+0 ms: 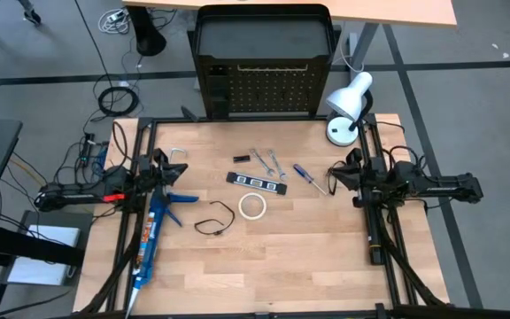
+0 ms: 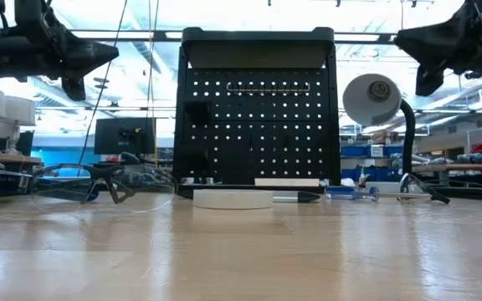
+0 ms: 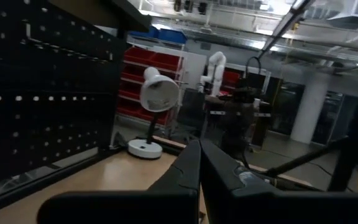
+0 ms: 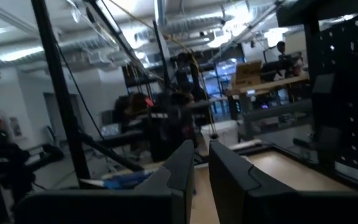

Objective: Hang tools onto peg board
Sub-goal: Put the left safety glasses on top of the pegboard

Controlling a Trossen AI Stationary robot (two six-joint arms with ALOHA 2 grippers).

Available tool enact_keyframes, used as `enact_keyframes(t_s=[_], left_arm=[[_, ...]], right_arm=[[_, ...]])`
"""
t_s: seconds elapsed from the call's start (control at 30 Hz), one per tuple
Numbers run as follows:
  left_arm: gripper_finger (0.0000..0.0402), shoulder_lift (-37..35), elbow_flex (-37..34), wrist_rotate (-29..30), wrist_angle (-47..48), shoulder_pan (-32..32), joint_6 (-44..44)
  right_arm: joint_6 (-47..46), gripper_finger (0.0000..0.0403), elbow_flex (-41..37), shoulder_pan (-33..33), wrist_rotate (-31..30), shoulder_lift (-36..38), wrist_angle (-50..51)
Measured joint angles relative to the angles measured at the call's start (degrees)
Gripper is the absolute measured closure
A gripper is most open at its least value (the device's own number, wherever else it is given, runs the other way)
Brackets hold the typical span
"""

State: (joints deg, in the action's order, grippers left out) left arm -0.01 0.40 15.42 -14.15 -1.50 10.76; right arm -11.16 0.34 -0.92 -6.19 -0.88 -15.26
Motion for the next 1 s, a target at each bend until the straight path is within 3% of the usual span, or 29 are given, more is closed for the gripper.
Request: enact_keyframes(t_s=[0.33,0.47,0.7,1.0], left_arm=[[0.0392,1.17,1.22,-3.22,3.22,0.01,3.16],[0.0392,7.22,5.66,-5.64,13.17,0.83,5.96],[0.0392,20.51,11.14,-12.33,15.40,5.11,-0.12],[0.0392,31.57,13.14,-5.96,13.86,13.38,-1.53]], right_arm=[[-2.16,0.0346,0.02,0.01,2.40,-5.37,2.36],[-2.21,0.0346,0.12,0.01,0.33,-8.56,2.40],[-1.65,0.0346,2.40,0.01,-1.27,-12.45,2.44],[-2.83,0.0346,2.56,0.01,-1.32,-12.49,1.20]])
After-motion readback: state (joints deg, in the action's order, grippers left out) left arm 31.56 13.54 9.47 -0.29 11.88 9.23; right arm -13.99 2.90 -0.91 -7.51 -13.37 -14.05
